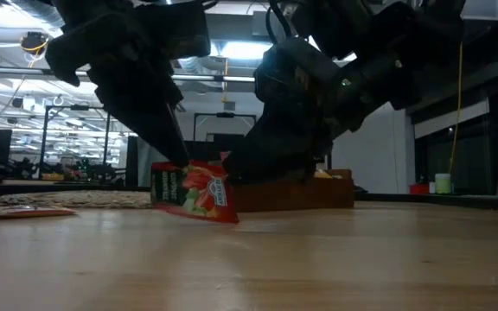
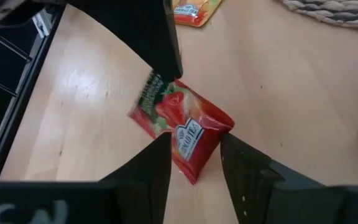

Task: Pick & Place Tea
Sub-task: Put the red tea bag into the left section of the wooden organizer

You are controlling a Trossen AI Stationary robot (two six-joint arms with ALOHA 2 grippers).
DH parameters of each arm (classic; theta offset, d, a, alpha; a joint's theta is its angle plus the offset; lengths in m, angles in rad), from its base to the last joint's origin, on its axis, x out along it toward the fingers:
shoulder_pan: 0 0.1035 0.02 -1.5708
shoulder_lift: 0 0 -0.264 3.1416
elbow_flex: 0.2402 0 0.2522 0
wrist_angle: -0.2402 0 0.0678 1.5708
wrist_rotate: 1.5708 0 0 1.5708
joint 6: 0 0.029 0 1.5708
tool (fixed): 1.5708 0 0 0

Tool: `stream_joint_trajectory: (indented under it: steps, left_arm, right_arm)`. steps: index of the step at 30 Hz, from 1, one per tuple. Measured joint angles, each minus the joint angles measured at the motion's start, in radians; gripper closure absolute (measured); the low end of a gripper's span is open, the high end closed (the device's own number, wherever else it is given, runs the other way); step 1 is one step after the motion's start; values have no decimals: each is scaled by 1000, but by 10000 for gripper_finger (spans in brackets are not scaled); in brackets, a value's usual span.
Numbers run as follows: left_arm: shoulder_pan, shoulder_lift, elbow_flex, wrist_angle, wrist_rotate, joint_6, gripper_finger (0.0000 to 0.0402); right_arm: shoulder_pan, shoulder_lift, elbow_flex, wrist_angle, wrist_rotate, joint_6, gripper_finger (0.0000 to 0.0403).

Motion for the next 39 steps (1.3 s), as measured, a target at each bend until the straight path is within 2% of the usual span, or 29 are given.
stream_joint_trajectory:
  steps: [10, 15, 19, 23, 28, 35, 39]
  left_arm:
    - [-29, -2, 16, -16, 13, -7, 400]
    - [-39, -2, 16, -15, -58, -7, 400]
    - [-29, -2, 16, -14, -73, -1, 400]
    - [-27, -2, 16, -11, -84, 2, 400]
    - [-27, -2, 16, -8, -87, 10, 400]
    - [-27, -3, 16, -12, -109, -20, 390]
    - [-27, -37, 16, -67, -117, -45, 370]
  right_arm:
    - [0, -1, 1, -4, -3, -1, 266]
    - [0, -2, 1, 13, -3, -2, 266]
    - [0, -2, 1, 49, -36, -3, 270]
    - [0, -3, 2, 49, -56, -4, 302]
    - [0, -3, 2, 49, -73, -5, 386]
    - [0, -4, 3, -6, -74, 0, 394]
    - [1, -34, 3, -89, -101, 4, 393]
